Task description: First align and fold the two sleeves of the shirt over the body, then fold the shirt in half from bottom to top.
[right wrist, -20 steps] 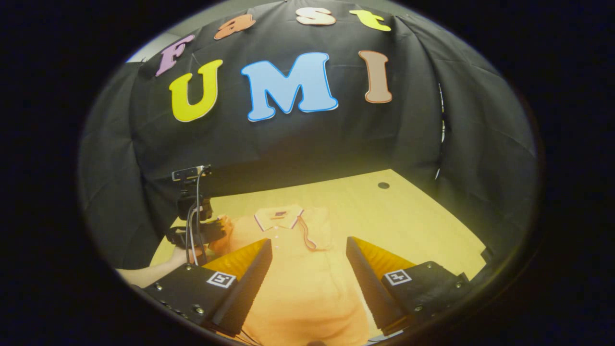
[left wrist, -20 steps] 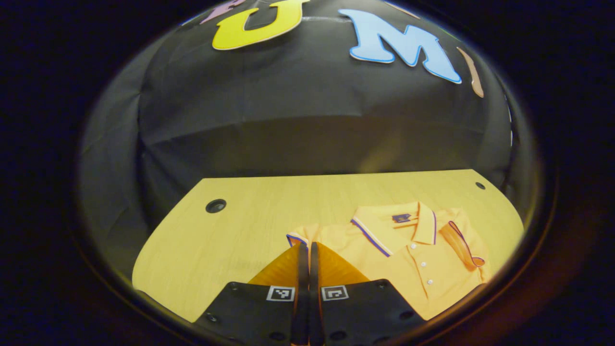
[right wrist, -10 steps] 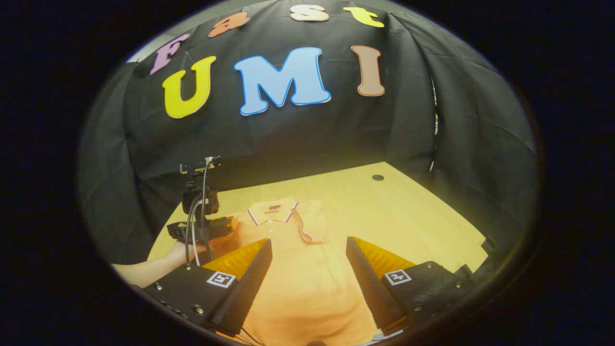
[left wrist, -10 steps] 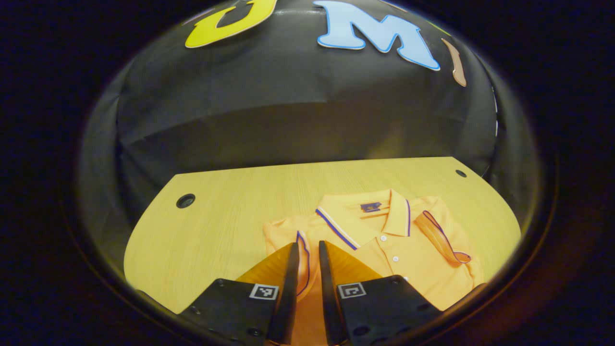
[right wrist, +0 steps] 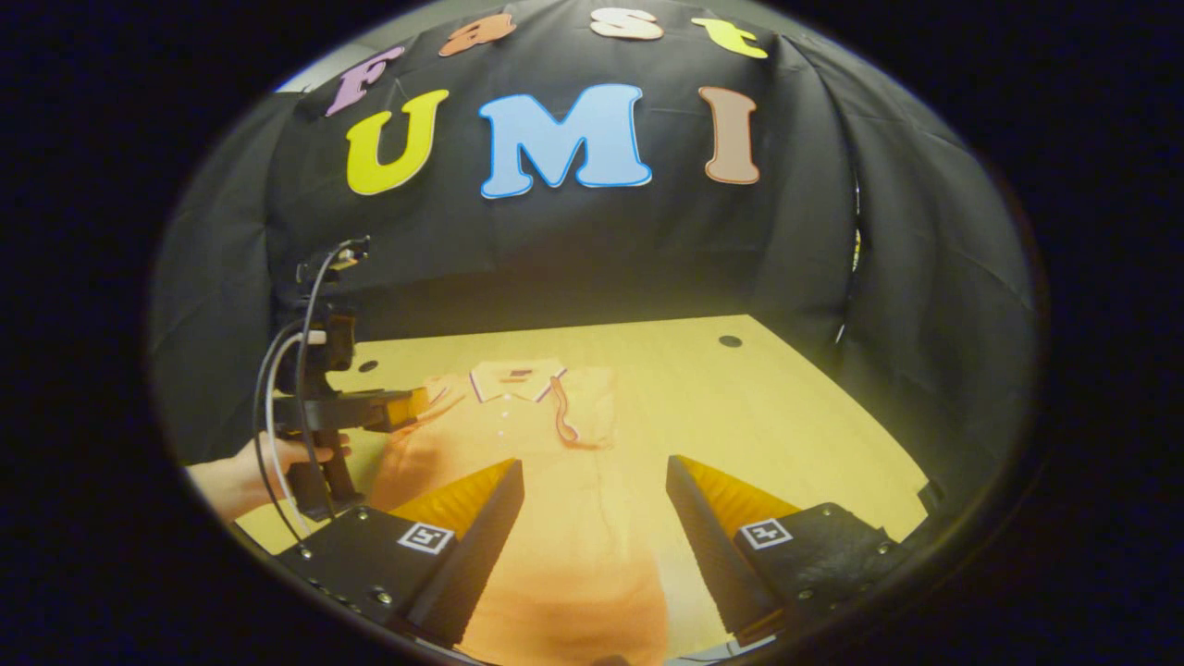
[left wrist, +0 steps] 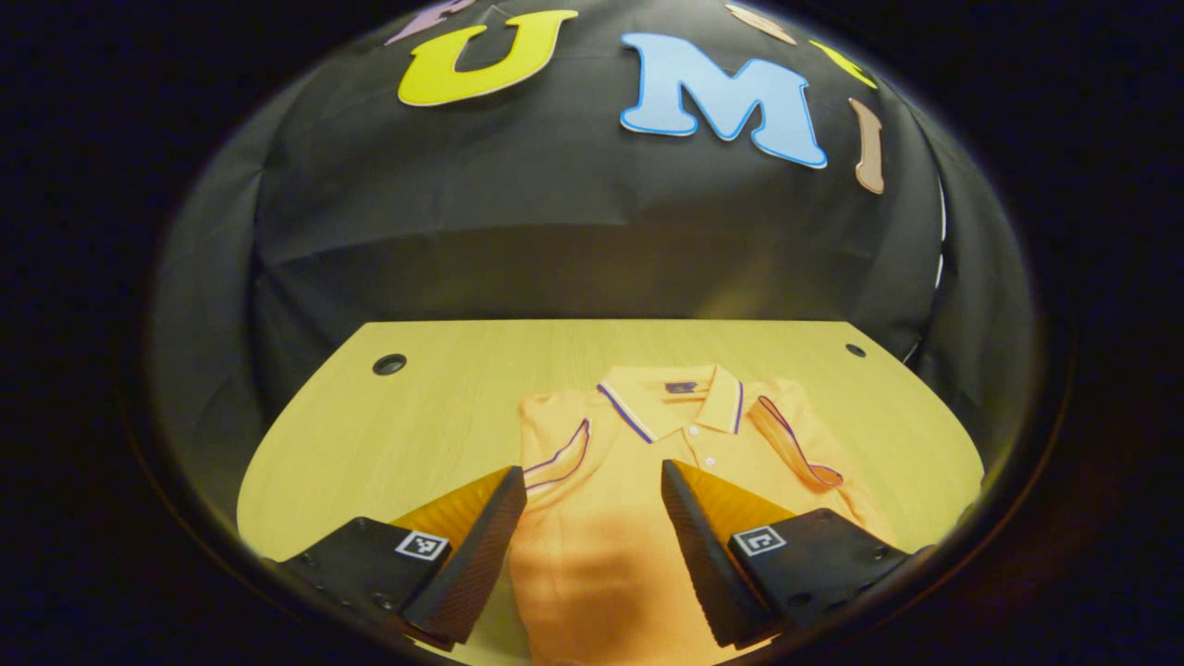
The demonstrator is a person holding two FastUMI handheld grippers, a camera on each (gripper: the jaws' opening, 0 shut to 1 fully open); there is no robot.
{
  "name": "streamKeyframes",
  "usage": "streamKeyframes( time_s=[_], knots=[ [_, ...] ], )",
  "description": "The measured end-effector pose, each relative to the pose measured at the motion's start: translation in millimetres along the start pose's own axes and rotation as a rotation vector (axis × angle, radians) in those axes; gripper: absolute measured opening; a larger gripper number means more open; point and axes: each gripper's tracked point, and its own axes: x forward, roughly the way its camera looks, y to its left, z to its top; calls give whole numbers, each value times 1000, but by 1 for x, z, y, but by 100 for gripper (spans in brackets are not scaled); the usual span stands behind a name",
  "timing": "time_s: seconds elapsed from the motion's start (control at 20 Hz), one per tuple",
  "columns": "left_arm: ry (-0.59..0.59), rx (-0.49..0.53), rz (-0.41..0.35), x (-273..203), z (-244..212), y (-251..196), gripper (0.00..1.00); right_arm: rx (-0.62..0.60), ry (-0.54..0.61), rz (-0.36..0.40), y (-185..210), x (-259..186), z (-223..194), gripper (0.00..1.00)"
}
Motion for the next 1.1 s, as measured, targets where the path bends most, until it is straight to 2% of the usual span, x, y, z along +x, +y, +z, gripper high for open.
streamKeyframes(
  time_s=[0.45,0.5,0.55,0.95,1.1],
  knots=[
    [8,32,-14,-116,-71,-11,94,-15,90,52,-10,-27,-63,97],
    [11,29,-22,-126,-79,-14,95,-21,99,58,-10,-31,-69,94],
    [15,21,-29,-135,-87,-16,95,-25,105,63,-10,-35,-75,97],
    [65,-25,-23,-202,-147,-25,95,-58,173,84,-14,-54,-115,96],
    [81,-10,-26,-220,-165,-28,94,-65,195,96,-14,-57,-126,96]
  ],
)
